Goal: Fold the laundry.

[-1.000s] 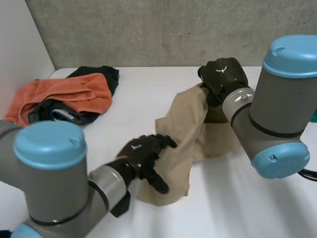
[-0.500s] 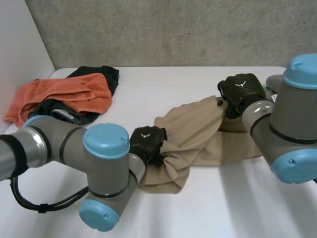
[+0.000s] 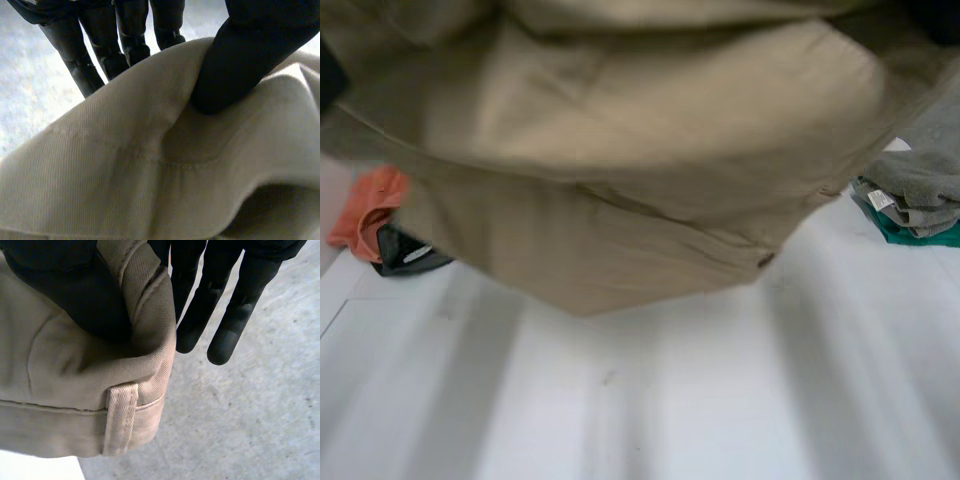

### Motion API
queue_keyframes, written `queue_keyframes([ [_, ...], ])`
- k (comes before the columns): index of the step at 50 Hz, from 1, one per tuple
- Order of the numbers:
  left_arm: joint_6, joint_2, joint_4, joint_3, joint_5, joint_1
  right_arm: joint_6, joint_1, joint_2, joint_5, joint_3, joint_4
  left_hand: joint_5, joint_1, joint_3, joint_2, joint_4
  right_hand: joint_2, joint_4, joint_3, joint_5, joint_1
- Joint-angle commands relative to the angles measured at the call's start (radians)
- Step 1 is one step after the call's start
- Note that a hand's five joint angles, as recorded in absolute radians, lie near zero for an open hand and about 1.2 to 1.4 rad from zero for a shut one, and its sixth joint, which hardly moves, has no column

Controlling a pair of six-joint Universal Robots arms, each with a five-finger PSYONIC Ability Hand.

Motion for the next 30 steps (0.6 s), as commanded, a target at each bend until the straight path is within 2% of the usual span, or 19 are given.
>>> queue_keyframes([
  [1, 0.001, -0.059, -0.018, 0.032, 0.008, 0.003, 0.027, -0.016, 0.010, -0.016, -0.009, 0.014, 0.221, 0.260, 0.204, 0.199, 0.197, 0.213, 0.197, 0.209, 0.210, 0.276],
  [3, 0.001, -0.109, -0.017, 0.029, 0.014, 0.003, 0.050, -0.017, 0.049, -0.018, -0.003, 0.011, 0.221, 0.260, 0.204, 0.199, 0.197, 0.213, 0.197, 0.209, 0.210, 0.276],
  [10, 0.001, -0.403, -0.006, 0.009, 0.047, 0.029, 0.132, -0.027, 0.344, -0.021, -0.013, -0.061, 0.221, 0.260, 0.204, 0.199, 0.197, 0.213, 0.197, 0.209, 0.210, 0.276],
  [11, -0.001, -0.437, -0.003, 0.010, 0.047, 0.038, 0.132, -0.031, 0.418, -0.019, -0.019, -0.111, 0.221, 0.260, 0.204, 0.199, 0.197, 0.213, 0.197, 0.209, 0.210, 0.276],
  [14, -0.004, -0.593, 0.035, 0.041, 0.048, 0.073, 0.133, -0.031, 0.526, -0.004, -0.044, -0.194, 0.221, 0.260, 0.204, 0.199, 0.197, 0.213, 0.197, 0.209, 0.210, 0.276],
  [21, 0.010, -0.923, 0.192, 0.241, 0.050, 0.096, 0.126, -0.013, 0.836, 0.105, -0.170, -0.441, 0.221, 0.260, 0.204, 0.199, 0.197, 0.213, 0.197, 0.209, 0.210, 0.276],
  [22, 0.013, -0.952, 0.201, 0.268, 0.051, 0.101, 0.123, -0.013, 0.906, 0.116, -0.208, -0.531, 0.221, 0.260, 0.204, 0.199, 0.197, 0.213, 0.197, 0.209, 0.210, 0.276],
  [23, 0.015, -0.977, 0.212, 0.294, 0.051, 0.107, 0.123, -0.011, 0.931, 0.117, -0.219, -0.569, 0.221, 0.260, 0.204, 0.199, 0.197, 0.092, 0.076, 0.088, 0.089, 0.155],
  [24, 0.019, -1.023, 0.232, 0.350, 0.051, 0.125, 0.121, -0.011, 0.954, 0.114, -0.225, -0.607, -0.201, -0.161, -0.217, -0.222, -0.224, -0.133, -0.149, -0.137, -0.136, -0.070],
  [26, 0.018, -1.043, 0.250, 0.397, 0.051, 0.146, 0.118, -0.008, 1.019, 0.113, -0.248, -0.722, -0.903, -0.863, -0.919, -0.924, -0.926, -1.008, -1.024, -1.013, -1.012, -0.946],
  [27, 0.018, -1.046, 0.264, 0.420, 0.050, 0.155, 0.116, -0.005, 1.033, 0.117, -0.251, -0.753, -1.001, -0.962, -1.018, -1.023, -1.024, -1.008, -1.024, -1.013, -1.012, -0.946],
  [30, 0.015, -1.040, 0.301, 0.438, 0.047, 0.167, 0.116, -0.005, 1.036, 0.126, -0.251, -0.836, -1.001, -0.962, -1.018, -1.023, -1.024, -1.008, -1.024, -1.013, -1.012, -0.946],
])
